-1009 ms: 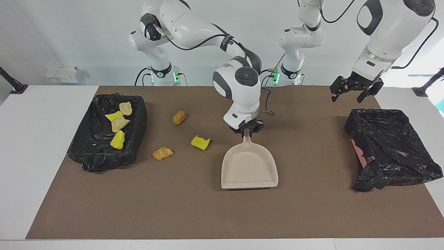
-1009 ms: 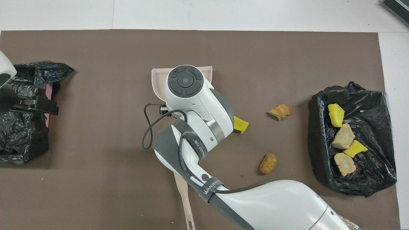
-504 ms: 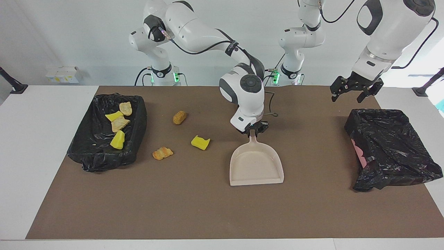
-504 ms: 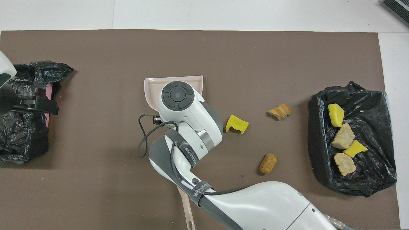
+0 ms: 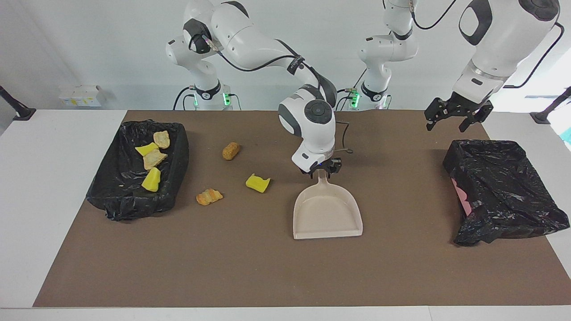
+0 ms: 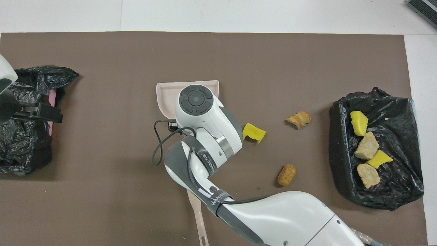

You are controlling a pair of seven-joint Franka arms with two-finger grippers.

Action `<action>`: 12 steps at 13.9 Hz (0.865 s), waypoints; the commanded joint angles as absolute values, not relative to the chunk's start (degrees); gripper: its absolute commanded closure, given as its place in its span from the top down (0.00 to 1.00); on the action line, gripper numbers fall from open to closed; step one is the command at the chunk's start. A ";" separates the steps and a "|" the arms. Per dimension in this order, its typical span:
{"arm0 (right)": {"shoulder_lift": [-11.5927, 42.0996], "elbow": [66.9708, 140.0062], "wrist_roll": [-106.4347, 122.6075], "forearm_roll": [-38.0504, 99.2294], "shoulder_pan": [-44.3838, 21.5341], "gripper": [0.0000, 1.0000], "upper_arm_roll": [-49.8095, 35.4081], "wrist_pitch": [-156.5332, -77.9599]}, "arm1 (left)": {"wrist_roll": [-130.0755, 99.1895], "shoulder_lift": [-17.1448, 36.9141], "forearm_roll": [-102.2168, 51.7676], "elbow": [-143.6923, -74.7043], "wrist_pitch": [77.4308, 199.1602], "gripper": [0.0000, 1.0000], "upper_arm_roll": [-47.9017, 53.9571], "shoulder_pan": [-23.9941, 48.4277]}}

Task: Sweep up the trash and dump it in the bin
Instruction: 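Bring the empty dustpan back with the right gripper and set it down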

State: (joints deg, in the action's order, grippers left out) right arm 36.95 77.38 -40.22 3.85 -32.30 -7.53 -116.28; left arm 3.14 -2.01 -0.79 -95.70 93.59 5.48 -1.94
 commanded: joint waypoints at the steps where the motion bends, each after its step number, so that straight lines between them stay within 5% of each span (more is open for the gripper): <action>1: 32.36 79.72 -40.61 4.83 -31.64 0.82 -7.73 -116.11 | 3.78 -1.85 -1.41 -95.54 94.22 1.00 5.89 -2.73; 3: 29.55 81.02 -41.57 5.01 -32.51 1.00 -7.73 -114.18 | 3.78 -1.85 -1.41 -95.54 94.22 1.00 5.89 -2.72; 9: 12.68 101.39 -40.34 5.10 -37.51 1.00 -7.82 -114.08 | 3.87 -2.02 -1.41 -95.54 93.60 1.00 6.41 -1.58; 12: 4.60 115.87 -40.34 5.27 -42.26 0.97 -7.91 -121.16 | 3.00 -2.11 -1.41 -96.15 96.31 1.00 6.59 1.57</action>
State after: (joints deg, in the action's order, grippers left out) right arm 12.11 103.09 -40.22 3.92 -40.28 -8.12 -114.67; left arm 3.33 -2.01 -0.98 -95.70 93.97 7.02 -0.65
